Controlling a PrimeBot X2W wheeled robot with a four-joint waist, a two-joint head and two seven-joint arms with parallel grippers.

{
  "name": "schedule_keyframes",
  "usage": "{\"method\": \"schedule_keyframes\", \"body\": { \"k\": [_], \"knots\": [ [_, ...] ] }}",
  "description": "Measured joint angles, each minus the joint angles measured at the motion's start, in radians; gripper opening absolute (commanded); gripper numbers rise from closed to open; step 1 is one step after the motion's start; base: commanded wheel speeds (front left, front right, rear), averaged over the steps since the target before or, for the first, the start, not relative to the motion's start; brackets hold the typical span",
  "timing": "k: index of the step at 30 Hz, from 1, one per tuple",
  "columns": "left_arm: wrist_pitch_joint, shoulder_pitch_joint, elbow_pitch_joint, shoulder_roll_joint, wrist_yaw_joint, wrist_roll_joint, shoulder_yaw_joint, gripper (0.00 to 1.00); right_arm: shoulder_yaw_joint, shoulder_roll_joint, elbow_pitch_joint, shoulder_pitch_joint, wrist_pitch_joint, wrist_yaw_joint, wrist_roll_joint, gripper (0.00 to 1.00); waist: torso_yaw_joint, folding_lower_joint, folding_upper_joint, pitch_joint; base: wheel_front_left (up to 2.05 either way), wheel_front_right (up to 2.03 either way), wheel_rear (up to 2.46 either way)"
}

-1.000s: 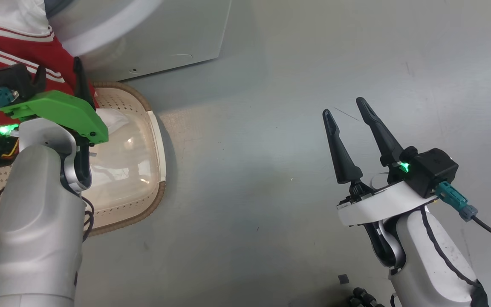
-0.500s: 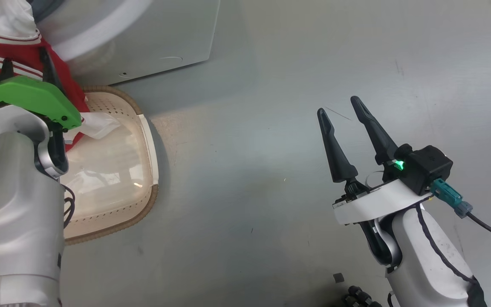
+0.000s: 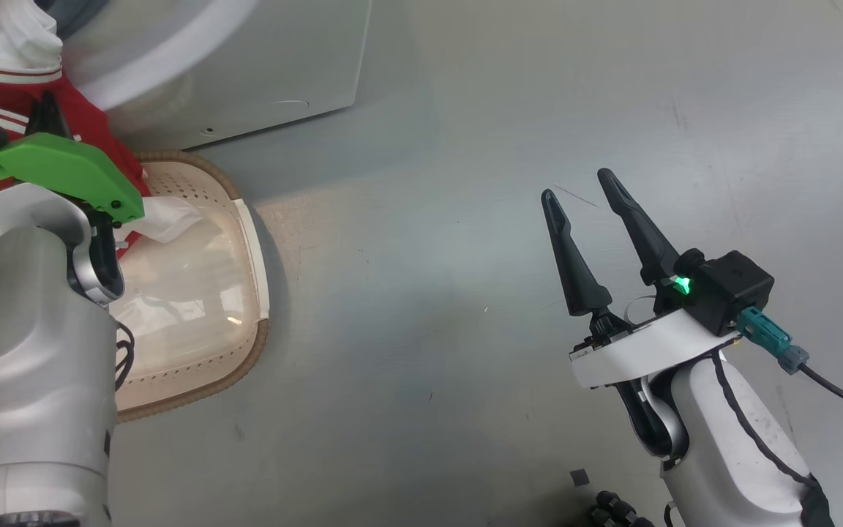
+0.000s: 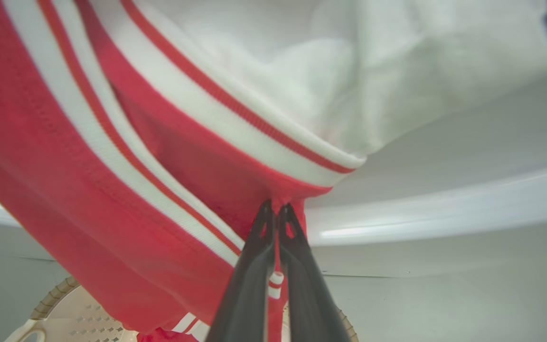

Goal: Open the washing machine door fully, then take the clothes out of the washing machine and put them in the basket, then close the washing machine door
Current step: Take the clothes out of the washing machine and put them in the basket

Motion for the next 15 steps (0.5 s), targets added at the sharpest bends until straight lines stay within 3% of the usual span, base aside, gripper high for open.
{"method": "schedule_keyframes", "body": {
  "k": [15],
  "knots": [
    [-0.159, 0.004, 0.001, -0.028, -0.009, 0.012, -0.039, 0.0, -0.03, 0.0, 0.005, -0.001, 0.0, -0.009, -0.015, 1.0, 0.037, 0.0, 0.0, -0.008, 0.0, 0.0, 0.0]
  ]
}}
